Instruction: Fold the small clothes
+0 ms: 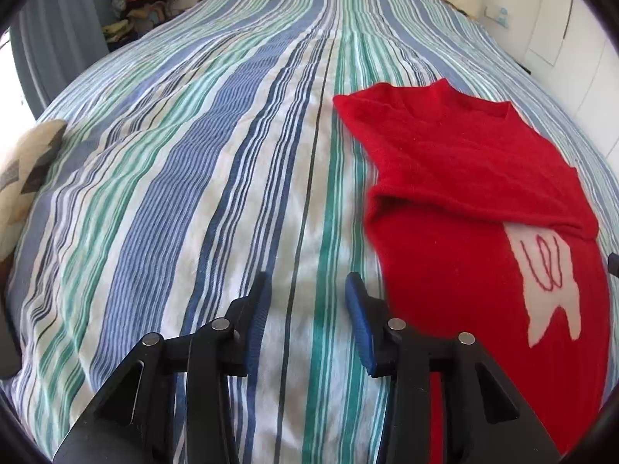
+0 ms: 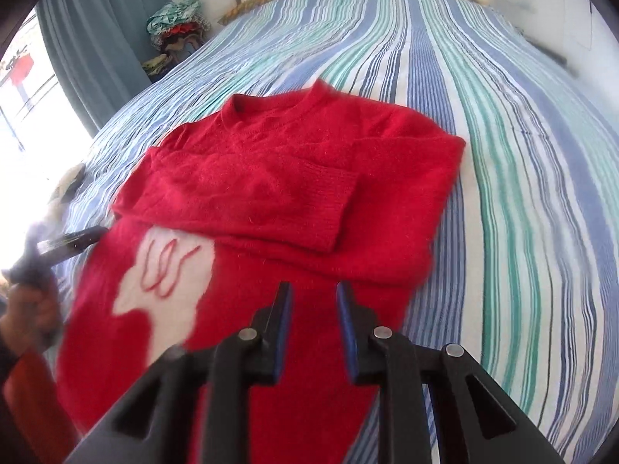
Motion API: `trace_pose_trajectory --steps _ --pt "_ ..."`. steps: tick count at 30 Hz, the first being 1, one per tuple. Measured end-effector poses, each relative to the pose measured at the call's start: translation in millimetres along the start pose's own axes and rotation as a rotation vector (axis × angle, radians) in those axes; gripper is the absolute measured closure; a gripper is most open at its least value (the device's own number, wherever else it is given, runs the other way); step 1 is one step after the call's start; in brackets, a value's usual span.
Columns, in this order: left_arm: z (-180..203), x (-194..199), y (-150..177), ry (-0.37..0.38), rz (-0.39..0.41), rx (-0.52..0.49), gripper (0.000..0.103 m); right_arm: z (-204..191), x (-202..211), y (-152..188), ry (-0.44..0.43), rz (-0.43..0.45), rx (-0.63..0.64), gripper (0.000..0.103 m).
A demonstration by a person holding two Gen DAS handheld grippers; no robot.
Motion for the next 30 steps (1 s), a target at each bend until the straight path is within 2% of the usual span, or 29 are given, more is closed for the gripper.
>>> trace_pose_trajectory --steps 4,6,7,9,10,11,14,17,24,27,28,30 --pt "22 51 38 0.084 0.024 -0.059 0.054 -11 41 42 -0.029 -0.004 0.029 0.079" --pt "38 67 64 0.117 0.012 -0.110 0.050 -23 51 70 -0.055 -0.035 0.037 0.077" --pt "45 68 79 0.114 -0.015 -0.142 0.050 -30 54 85 -0.070 -0.054 0.039 0.075" --pt "52 58 112 0.051 -0.105 -0.211 0.051 -41 53 117 -0.067 -0.113 0.052 0.066" --pt "50 57 126 0.020 -0.115 -0.226 0.051 -44 48 136 -0.040 -0.159 0.057 0.066" --pt "47 62 134 0.005 -0.086 -0.226 0.051 -44 47 153 -0.018 -0.189 0.053 0.066" --pt "44 73 136 -0.021 -0.096 -0.236 0.051 -36 63 182 0.001 -0.154 -0.008 0.064" --pt "38 77 139 -0.010 -0.105 -0.202 0.051 -28 75 190 0.008 -0.136 -0.058 0.064" --pt "23 90 145 -0.015 -0.115 -0.147 0.050 -30 86 194 0.052 -0.116 -0.028 0.063" --pt "11 96 139 -0.005 -0.101 -0.084 0.050 -25 93 196 0.065 -0.104 -0.038 0.063" --pt "6 100 137 0.002 -0.086 -0.057 0.049 -24 97 195 0.080 -0.087 -0.041 0.063" --pt "-3 105 129 0.001 -0.050 -0.011 0.036 -21 109 191 0.104 -0.026 -0.050 0.063"
Point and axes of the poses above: each gripper's, at about its wrist camera, not at the fingertips, and x roughly against the way its jaws point, z to its right, y to its underside, the point moved 4 cm from there along -x, roughly the way its jaws point, and after that the axes turned 1 degree about -y, right-handed, at the moved point
